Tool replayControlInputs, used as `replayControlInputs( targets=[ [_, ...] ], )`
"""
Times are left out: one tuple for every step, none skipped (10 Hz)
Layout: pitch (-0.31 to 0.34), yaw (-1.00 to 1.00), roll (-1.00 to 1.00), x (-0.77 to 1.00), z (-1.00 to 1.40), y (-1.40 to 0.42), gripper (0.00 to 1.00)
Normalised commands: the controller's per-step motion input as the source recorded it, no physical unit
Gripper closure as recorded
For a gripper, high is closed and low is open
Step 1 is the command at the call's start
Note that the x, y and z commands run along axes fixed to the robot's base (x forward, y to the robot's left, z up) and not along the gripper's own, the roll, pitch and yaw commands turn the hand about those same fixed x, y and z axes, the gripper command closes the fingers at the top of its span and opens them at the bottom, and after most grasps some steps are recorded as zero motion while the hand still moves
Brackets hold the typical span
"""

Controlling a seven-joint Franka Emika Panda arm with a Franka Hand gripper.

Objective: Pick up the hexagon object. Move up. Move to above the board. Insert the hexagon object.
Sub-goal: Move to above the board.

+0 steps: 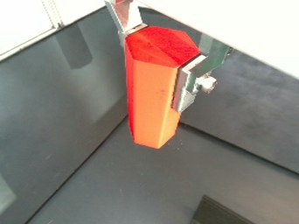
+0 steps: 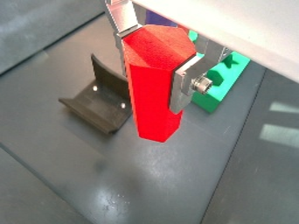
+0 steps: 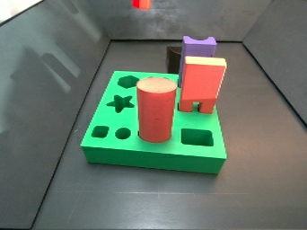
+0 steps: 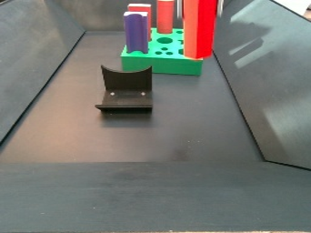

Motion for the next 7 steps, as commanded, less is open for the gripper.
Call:
replayControlInputs(
  targets=[
    [0.101, 0.02, 0.1, 0.13, 1.0, -0.07, 1.0],
    [0.1, 0.02, 0.1, 0.12, 1.0, -0.07, 1.0],
    [0.095, 0.02, 0.1, 0.1, 1.0, -0.06, 1.0],
    [0.095, 0.02, 0.1, 0.09, 1.0, -0.06, 1.0],
    [0.094, 0.02, 0.11, 0.07, 0.92, -0.05, 1.0],
    [0.096, 0.02, 0.11, 0.04, 0.76, -0.03, 1.0],
    [0.096, 0.02, 0.1, 0.03, 0.61, -0.02, 1.0]
  ],
)
